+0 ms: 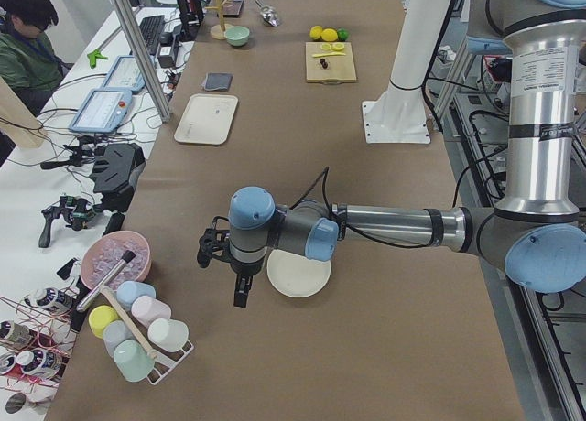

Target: Place red cherry on plate

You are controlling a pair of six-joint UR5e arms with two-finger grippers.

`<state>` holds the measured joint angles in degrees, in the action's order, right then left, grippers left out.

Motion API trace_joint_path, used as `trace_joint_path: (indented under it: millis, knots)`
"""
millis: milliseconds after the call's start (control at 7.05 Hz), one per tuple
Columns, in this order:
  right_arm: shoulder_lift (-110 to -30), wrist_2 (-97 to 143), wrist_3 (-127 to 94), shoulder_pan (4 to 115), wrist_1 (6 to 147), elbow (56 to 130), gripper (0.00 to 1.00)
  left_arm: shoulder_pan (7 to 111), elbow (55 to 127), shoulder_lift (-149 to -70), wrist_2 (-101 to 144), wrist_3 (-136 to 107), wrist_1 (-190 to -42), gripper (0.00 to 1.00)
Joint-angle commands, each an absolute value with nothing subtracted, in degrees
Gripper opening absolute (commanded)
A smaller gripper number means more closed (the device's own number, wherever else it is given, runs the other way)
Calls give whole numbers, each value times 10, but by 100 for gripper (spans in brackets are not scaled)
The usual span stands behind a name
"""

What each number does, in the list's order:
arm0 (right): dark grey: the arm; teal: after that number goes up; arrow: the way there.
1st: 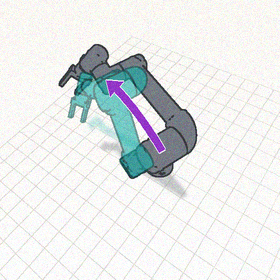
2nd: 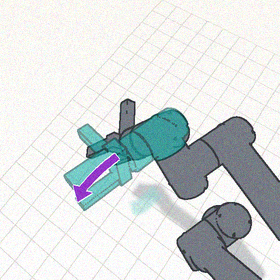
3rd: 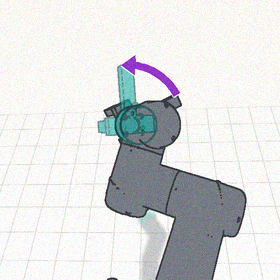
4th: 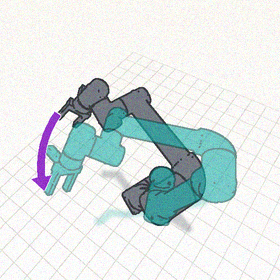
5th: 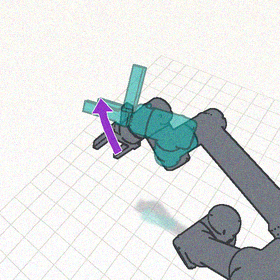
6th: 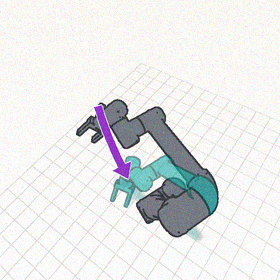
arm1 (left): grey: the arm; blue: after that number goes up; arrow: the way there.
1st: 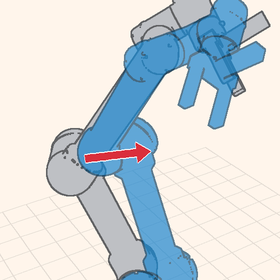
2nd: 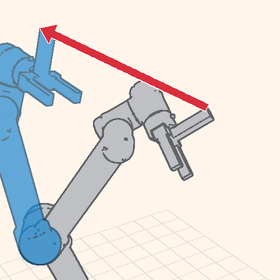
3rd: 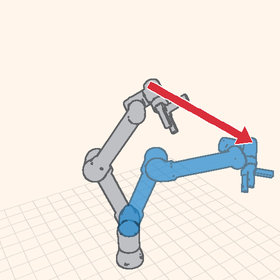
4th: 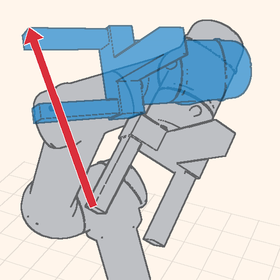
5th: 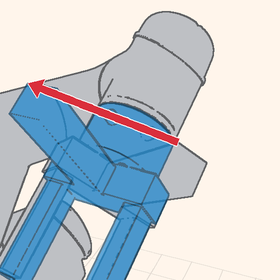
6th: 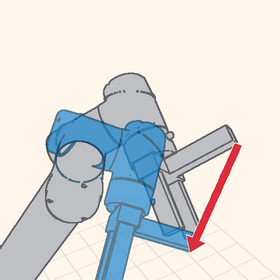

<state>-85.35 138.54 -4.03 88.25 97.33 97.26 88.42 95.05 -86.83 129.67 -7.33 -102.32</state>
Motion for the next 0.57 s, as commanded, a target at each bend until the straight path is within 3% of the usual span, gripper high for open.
trace_joint_path:
  millis: [0, 426]
  knots:
    - [-853, 1385, -43, 882, 973, 974, 100, 884, 947, -891, 1296, -76, -1024, 98]
    - [-857, 1385, -45, 882, 974, 980, 100, 850, 949, -903, 1299, -76, -1025, 98]
